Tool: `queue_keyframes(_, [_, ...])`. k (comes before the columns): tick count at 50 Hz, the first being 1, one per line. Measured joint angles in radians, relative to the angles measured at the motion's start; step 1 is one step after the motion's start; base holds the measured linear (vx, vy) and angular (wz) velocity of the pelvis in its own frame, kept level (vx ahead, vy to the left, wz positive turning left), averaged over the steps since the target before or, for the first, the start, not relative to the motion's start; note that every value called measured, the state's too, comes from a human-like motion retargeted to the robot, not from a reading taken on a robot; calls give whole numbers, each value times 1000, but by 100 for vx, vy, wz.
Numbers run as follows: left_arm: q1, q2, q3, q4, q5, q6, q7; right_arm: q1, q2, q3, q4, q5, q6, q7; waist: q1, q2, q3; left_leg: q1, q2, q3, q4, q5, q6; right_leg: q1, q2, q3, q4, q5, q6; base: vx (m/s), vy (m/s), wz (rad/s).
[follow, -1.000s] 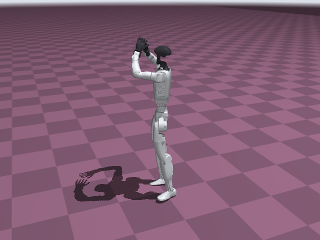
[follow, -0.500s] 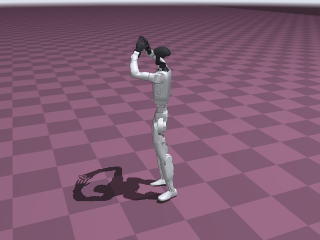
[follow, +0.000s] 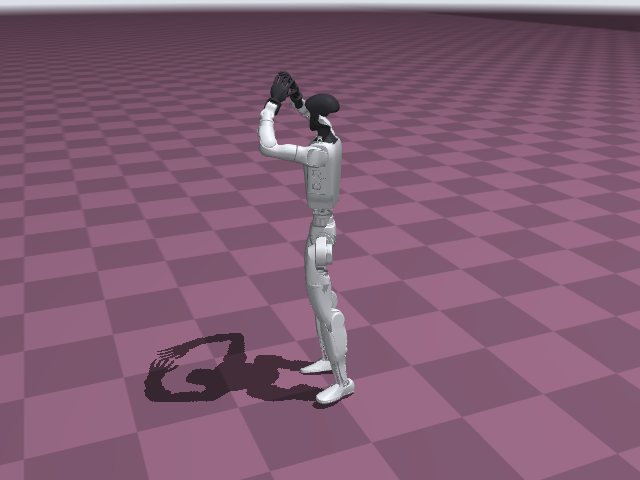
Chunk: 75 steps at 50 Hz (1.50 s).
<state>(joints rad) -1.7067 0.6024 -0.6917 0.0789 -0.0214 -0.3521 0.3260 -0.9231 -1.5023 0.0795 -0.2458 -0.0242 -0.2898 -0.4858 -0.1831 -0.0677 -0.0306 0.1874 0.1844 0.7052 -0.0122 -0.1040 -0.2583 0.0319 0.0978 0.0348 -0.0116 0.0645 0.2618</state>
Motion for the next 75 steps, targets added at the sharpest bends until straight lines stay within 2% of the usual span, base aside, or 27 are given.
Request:
queue_keyframes(45, [27, 22, 17, -11, -5, -1, -8, -30, 20, 43, -4, 21, -3, 19, 15, -2, 3, 33, 3, 24, -2, -8, 0, 30, 4, 17, -11, -9, 0, 0, 0, 0])
queue_keyframes(60, [52, 35, 26, -16, 3, -5, -12, -8, 56, 29, -9, 99, -39, 43, 29, -3, 20, 27, 3, 25, -9, -3, 0, 22, 4, 12, -14, -12, 0, 0, 0, 0])
queue_keyframes(67, [287, 52, 157, -54, -124, 6, -95, 66, 128, 49, 2, 81, 0, 68, 32, -18, 57, -3, -9, -11, 30, -17, 20, 8, -34, -20, 15, -32, 0, -1, 6, 18])
queue_keyframes(75, [808, 34, 409, -21, -200, 14, -89, 260, 255, 103, 53, 73, 47, 180, 98, -26, 147, -79, -48, -118, 120, -20, 65, 6, -122, -98, 51, -68, 0, -4, 11, 63])
